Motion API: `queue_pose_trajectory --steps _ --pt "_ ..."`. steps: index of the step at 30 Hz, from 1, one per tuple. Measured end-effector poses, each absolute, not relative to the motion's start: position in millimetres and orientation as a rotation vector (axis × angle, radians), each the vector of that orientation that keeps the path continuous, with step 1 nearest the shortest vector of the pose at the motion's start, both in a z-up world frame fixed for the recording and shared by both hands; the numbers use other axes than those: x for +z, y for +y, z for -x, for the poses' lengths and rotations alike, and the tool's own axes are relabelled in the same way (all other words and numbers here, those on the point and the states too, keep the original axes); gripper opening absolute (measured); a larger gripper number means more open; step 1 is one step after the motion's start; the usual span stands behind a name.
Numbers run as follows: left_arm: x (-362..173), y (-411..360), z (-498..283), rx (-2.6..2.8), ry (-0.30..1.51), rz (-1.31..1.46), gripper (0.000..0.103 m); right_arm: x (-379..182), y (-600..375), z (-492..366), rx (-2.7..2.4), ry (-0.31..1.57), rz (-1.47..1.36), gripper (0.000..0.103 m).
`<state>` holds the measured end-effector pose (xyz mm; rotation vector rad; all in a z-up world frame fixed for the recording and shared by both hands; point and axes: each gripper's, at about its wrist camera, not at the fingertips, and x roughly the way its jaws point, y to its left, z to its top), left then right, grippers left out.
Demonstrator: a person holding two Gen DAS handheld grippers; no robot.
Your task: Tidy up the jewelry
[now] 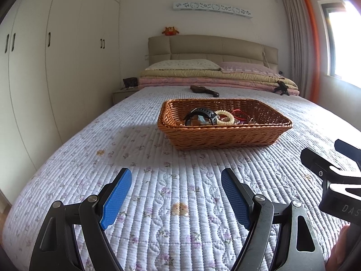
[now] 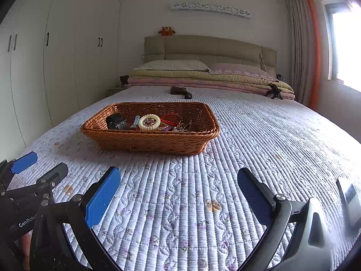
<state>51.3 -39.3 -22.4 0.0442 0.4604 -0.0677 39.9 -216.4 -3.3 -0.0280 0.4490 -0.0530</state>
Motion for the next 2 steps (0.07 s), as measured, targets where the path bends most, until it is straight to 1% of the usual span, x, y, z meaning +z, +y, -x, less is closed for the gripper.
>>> queue_pose_trajectory --steps 2 --pt "-22.2 -41.3 -50.2 -0.064 0.458 -0.054 0.082 -3.4 -216.5 -39.9 -0.053 0.449 0.028 0.103"
